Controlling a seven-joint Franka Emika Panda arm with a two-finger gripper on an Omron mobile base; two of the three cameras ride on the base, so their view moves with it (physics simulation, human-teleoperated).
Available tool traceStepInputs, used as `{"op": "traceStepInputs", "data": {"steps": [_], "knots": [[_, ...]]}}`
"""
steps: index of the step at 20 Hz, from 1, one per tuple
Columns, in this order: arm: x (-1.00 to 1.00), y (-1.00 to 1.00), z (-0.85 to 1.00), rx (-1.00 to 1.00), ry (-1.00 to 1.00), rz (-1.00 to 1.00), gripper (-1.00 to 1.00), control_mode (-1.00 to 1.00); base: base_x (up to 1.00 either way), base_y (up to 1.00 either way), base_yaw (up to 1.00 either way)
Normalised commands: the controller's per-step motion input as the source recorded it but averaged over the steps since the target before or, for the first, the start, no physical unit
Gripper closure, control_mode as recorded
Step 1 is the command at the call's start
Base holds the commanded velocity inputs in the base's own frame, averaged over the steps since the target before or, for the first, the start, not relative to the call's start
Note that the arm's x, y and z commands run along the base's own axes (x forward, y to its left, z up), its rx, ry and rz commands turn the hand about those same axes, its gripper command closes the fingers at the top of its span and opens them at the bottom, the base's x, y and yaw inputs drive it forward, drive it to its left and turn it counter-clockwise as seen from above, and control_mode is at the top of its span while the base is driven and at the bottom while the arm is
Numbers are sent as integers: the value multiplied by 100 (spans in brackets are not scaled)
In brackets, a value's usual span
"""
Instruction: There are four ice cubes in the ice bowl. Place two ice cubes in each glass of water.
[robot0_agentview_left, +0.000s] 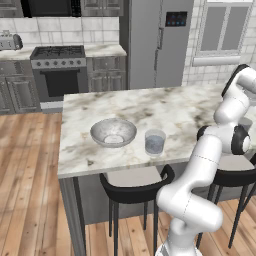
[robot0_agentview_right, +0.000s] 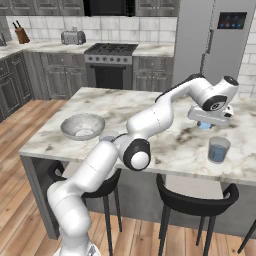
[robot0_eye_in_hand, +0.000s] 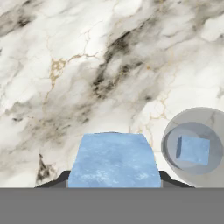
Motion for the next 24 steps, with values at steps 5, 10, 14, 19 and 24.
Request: {"op": "traceStepInputs", "data": {"steps": [5, 10, 14, 19, 24], "knots": [[26, -34, 0, -1, 5, -13, 100, -100, 0, 0, 0], [24, -47, 1, 0, 10, -10, 100, -100, 0, 0, 0], [16, -55, 7, 0, 17, -8, 100, -100, 0, 0, 0], [28, -46, 28, 0, 21, -6, 100, -100, 0, 0, 0], [25, -37, 41, 2, 25, -3, 100, -100, 0, 0, 0]]}}
